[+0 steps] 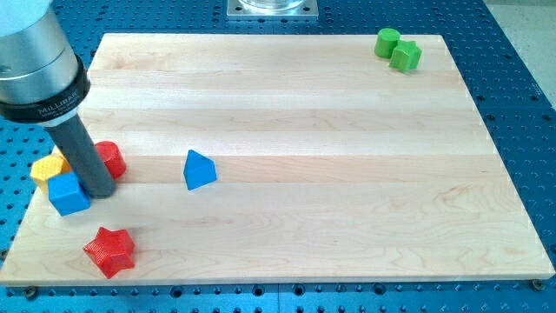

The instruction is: Separate the hexagon from the heart

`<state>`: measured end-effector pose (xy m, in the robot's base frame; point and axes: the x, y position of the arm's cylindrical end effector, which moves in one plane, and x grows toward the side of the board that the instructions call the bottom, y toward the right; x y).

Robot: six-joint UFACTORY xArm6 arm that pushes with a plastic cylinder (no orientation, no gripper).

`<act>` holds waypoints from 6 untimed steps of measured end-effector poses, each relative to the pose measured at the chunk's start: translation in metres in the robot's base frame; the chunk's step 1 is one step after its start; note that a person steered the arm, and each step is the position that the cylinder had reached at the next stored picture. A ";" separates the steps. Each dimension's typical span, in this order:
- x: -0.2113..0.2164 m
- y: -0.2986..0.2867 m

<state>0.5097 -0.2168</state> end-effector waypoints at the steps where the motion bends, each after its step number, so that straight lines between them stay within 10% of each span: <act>1: -0.029 -0.004; 3: -0.115 -0.007; 6: -0.068 -0.088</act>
